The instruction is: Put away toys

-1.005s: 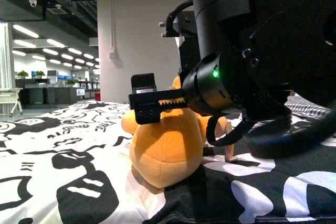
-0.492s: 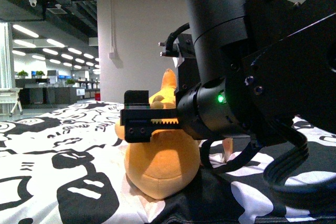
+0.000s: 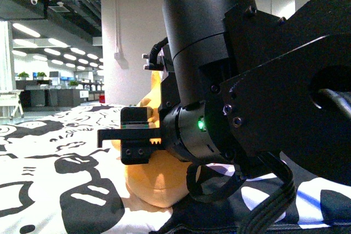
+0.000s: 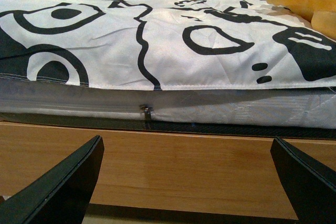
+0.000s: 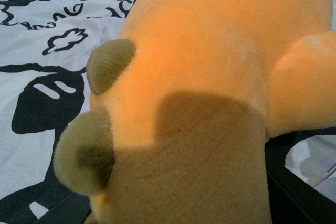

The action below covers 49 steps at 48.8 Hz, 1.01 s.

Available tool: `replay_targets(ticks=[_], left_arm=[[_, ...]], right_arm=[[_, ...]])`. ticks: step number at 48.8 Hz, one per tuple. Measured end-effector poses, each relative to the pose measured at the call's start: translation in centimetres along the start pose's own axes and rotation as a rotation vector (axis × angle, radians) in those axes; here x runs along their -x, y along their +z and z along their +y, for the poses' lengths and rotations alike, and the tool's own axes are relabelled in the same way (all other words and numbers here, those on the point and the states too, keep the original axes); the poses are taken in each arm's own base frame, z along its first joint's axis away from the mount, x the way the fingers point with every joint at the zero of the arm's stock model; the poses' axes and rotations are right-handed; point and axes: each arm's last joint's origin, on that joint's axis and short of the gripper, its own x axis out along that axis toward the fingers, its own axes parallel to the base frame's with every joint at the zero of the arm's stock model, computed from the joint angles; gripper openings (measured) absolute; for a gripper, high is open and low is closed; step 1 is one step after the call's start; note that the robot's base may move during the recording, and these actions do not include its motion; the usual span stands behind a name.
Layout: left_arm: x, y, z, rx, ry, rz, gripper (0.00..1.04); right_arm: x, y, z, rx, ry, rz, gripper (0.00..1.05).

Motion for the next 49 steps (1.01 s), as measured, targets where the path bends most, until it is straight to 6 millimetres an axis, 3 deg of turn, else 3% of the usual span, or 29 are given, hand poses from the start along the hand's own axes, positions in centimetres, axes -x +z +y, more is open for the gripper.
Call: replay_targets(ticks=[4, 19, 27, 32, 37, 45, 49], left_arm=[[0.0, 0.0, 0.0, 0.0, 0.0, 0.0, 0.99], [0.0, 0.0, 0.0, 0.0, 0.0, 0.0, 0.99], [0.0, 0.0, 0.0, 0.0, 0.0, 0.0, 0.99], [0.0, 0.0, 0.0, 0.0, 0.0, 0.0, 0.99], [0.0, 0.0, 0.0, 0.0, 0.0, 0.0, 0.99], [0.0, 0.0, 0.0, 0.0, 0.0, 0.0, 0.99], [0.0, 0.0, 0.0, 0.0, 0.0, 0.0, 0.99]], right_arm=[[0.0, -0.1, -0.2, -0.002, -0.007, -0.004, 0.51], [0.1, 0.7, -1.5, -0.019, -0.026, -0.031, 0.21], [0.6, 1.9, -2.4, -0.039, -0.018, -0.06, 0.19], [1.4, 3.4, -3.3, -0.051, -0.012, -0.096, 0.19], [3.3, 6.3, -4.9, -0.072, -0.007, -0.173, 0.19], [7.7, 11.4, -9.0, -0.088, -0.015, -0.315, 0.19], [9.9, 12.9, -11.2, -0.085, -0.03, -0.359, 0.19]])
